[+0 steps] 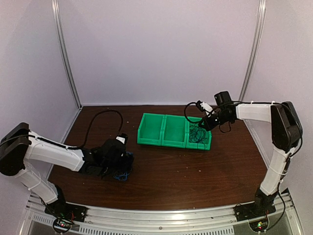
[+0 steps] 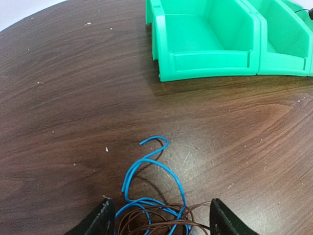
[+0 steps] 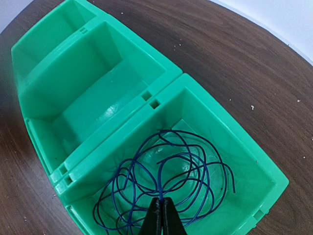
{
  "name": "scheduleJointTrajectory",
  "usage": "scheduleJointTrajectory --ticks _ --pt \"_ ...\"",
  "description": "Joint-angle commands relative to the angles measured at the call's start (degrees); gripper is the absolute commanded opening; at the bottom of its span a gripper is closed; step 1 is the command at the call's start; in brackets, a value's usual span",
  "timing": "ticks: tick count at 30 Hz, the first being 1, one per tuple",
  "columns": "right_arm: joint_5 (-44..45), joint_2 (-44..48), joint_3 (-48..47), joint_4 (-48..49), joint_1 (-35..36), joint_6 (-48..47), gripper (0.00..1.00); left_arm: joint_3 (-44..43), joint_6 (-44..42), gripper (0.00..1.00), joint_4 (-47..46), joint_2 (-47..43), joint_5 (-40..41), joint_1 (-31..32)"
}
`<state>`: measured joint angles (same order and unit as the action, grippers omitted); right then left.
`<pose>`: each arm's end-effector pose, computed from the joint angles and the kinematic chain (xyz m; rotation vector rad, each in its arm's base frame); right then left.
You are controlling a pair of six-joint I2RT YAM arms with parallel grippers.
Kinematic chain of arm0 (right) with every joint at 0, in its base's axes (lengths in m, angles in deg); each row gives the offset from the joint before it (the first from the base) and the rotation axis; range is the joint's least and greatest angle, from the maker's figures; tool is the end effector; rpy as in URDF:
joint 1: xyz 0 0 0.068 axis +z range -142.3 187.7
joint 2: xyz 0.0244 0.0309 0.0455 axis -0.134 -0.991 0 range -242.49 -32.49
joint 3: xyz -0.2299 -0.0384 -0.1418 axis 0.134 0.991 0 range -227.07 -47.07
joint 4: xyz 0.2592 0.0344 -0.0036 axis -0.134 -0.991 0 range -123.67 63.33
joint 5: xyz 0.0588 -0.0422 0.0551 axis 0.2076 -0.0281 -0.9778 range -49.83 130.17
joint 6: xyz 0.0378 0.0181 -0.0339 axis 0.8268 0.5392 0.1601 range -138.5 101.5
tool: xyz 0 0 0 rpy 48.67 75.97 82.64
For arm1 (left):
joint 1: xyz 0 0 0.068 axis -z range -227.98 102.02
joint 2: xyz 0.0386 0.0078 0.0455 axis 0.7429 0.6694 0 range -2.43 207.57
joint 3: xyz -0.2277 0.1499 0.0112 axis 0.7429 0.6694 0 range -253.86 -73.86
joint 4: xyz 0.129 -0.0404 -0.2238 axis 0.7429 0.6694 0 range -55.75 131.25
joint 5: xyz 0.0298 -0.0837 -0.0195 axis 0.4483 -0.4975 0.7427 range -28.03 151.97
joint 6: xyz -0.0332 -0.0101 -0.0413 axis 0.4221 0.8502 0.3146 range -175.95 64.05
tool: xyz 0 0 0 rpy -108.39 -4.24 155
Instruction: Untangle the cables
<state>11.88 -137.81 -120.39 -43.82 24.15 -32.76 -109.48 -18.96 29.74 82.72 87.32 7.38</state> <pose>0.3772 0.1289 0.2095 -0.8429 2.2284 0.6147 0.1702 -0.2196 0.1540 0.1541 2.2801 -0.3253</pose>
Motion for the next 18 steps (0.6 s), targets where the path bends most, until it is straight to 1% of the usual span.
scheduleJointTrajectory --ticks 1,6,12,13,14,16,18 --pt "5.32 -1.67 -2.56 -2.89 1.14 -1.43 0.0 -0.04 0.34 0.67 -2.08 -0.53 0.93 0.27" --pt "7.6 -2.34 -3.97 -5.46 2.08 -2.26 0.0 -0.37 0.15 0.67 -2.12 -0.32 0.89 0.26" --pt "8.71 -2.36 -7.2 -11.3 2.18 -3.94 0.0 -0.34 -0.34 0.67 -1.91 -1.02 1.23 0.26" --pt "8.95 -2.49 -8.03 -12.58 2.19 -4.16 0.02 -0.4 -0.41 0.67 -1.86 -1.06 1.28 0.28" --pt "9.34 -2.41 -8.84 -13.89 2.21 -4.29 0.05 -0.42 -0.49 0.67 -1.71 -1.16 1.32 0.28" --pt "10.04 -1.23 -9.98 -15.98 2.2 -4.53 0.18 -0.57 -0.52 0.67 -1.16 -1.38 1.56 0.26" --pt "11.37 1.27 -10.06 -17.05 2.23 -4.9 0.29 -0.4 -0.4 0.67 -0.68 -2.05 1.78 0.28"
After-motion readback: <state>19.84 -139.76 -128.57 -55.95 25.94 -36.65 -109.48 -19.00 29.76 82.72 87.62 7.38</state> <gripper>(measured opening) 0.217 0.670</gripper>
